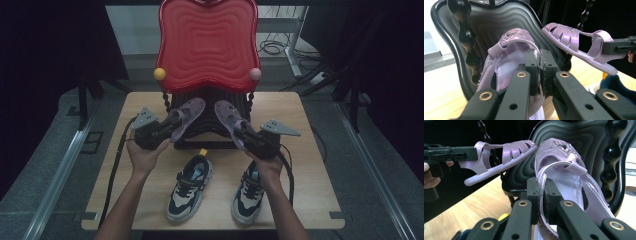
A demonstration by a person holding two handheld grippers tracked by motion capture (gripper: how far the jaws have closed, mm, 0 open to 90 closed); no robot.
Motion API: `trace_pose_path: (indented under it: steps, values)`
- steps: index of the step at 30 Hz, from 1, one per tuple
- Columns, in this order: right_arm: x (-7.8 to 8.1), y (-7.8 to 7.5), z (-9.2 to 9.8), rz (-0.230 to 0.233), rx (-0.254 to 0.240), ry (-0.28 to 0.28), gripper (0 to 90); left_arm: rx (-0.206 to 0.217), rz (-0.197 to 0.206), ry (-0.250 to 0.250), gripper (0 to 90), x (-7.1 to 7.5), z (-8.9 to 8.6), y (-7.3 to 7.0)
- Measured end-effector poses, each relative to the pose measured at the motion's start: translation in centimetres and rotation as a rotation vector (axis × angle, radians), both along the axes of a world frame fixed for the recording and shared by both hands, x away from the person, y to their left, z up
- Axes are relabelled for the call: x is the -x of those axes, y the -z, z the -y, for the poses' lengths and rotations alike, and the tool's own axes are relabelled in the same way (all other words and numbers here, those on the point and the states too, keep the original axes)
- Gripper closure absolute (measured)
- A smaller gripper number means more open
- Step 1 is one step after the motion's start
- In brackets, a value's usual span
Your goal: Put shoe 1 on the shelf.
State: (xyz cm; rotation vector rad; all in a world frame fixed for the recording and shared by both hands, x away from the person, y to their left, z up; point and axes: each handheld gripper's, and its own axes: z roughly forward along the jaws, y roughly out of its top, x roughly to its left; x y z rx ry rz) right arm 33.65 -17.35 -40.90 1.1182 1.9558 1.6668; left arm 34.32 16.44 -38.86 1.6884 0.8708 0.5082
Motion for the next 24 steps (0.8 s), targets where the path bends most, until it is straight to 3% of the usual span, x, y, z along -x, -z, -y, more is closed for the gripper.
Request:
trace_pose_path:
  steps: [8,24]
  values:
    - [-0.7,-0.5,-1.2,0.021,0.012,0.027,85.1,0.005,0.027,-0.009,86.3,-0.5,0.8,-0.1]
    - [-2.0,-0.1,-2.5,0.028,0.009,0.091,85.0,0.037,0.021,-0.036,86.3,-2.5,1.3,0.3]
